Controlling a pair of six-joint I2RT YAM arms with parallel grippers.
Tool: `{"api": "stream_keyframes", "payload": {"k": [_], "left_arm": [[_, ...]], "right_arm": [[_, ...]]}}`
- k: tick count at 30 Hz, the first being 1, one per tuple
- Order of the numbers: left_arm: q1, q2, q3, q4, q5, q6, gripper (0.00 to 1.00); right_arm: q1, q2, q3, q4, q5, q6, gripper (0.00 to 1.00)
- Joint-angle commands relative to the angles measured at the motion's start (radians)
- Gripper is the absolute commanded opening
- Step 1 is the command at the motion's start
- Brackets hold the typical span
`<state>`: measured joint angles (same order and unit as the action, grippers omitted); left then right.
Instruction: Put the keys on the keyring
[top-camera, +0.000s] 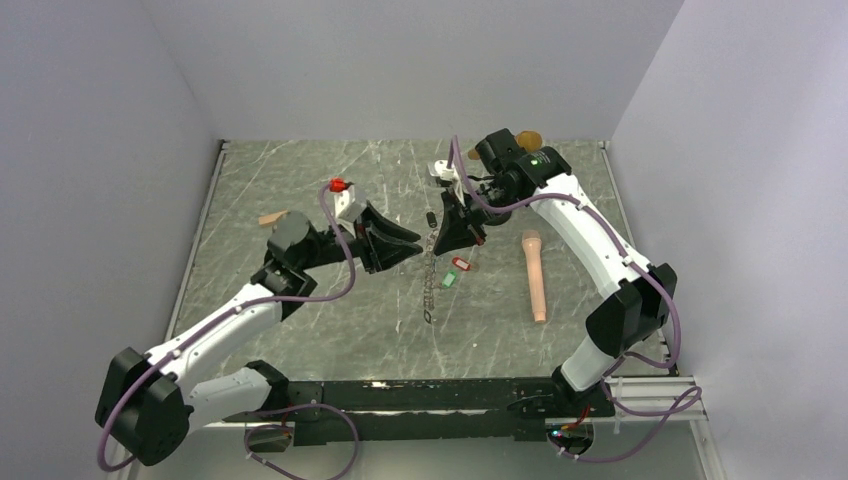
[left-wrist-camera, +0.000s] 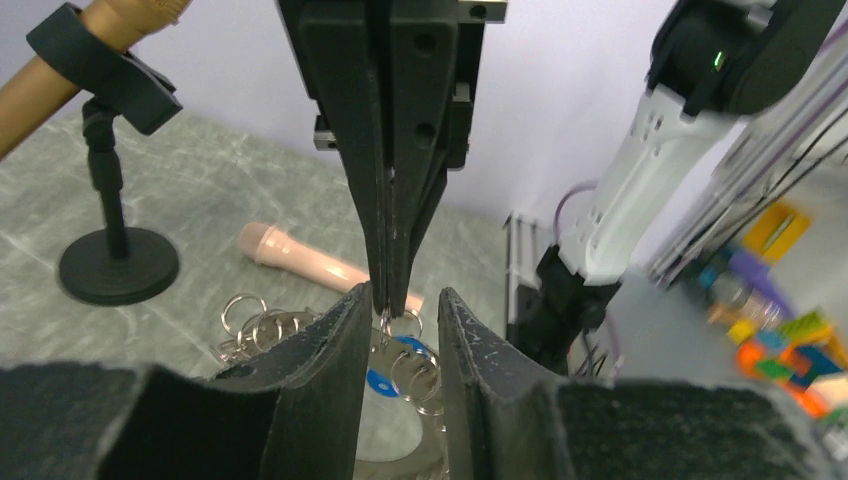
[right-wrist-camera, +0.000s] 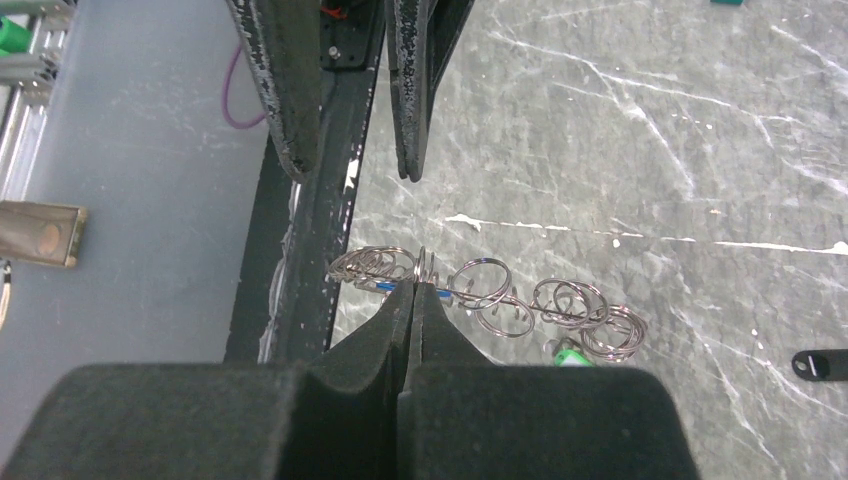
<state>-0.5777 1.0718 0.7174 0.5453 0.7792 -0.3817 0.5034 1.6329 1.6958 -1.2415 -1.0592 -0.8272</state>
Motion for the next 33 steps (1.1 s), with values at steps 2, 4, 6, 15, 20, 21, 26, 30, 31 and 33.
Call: {"api": "stream_keyframes", "payload": {"k": [2,4,6,15,20,21,26,30,31,33], "left_arm": [[-0.028,0.009,0.193,-0.609,0.098,0.401,0.38],[-0.057,0.032,0.248,-0.708,0.071,0.485,0.39],[-0.081,0.055,0.290,-0.767,0.036,0.542,0.40],[-0.146,0.082,0.298,-0.716,-0.106,0.566,0.39],[-0.151,0.074,0.291,-0.695,-0.161,0.560,0.36],[-0.152,0.072,0.289,-0.691,-0.173,0.559,0.35],[-0.152,0.068,0.281,-0.664,-0.199,0.548,0.35],[-0.151,0.067,0.275,-0.635,-0.198,0.536,0.35],[-0.152,0.066,0.274,-0.631,-0.196,0.535,0.35],[-0.152,0.070,0.273,-0.625,-0.182,0.528,0.34]], "right_arm": [[0.026,0.024,0.100,-0.115,0.060,-0.107,0.00],[0.029,0.044,0.135,-0.158,0.062,-0.132,0.00],[0.029,0.060,0.160,-0.188,0.062,-0.150,0.00],[0.037,0.068,0.172,-0.194,0.058,-0.148,0.00],[0.042,0.071,0.166,-0.196,0.054,-0.155,0.00],[0.043,0.070,0.165,-0.198,0.054,-0.156,0.00],[0.046,0.071,0.163,-0.201,0.047,-0.161,0.00],[0.049,0.071,0.159,-0.200,0.045,-0.161,0.00],[0.047,0.070,0.157,-0.199,0.045,-0.161,0.00],[0.048,0.070,0.157,-0.198,0.043,-0.160,0.00]]}}
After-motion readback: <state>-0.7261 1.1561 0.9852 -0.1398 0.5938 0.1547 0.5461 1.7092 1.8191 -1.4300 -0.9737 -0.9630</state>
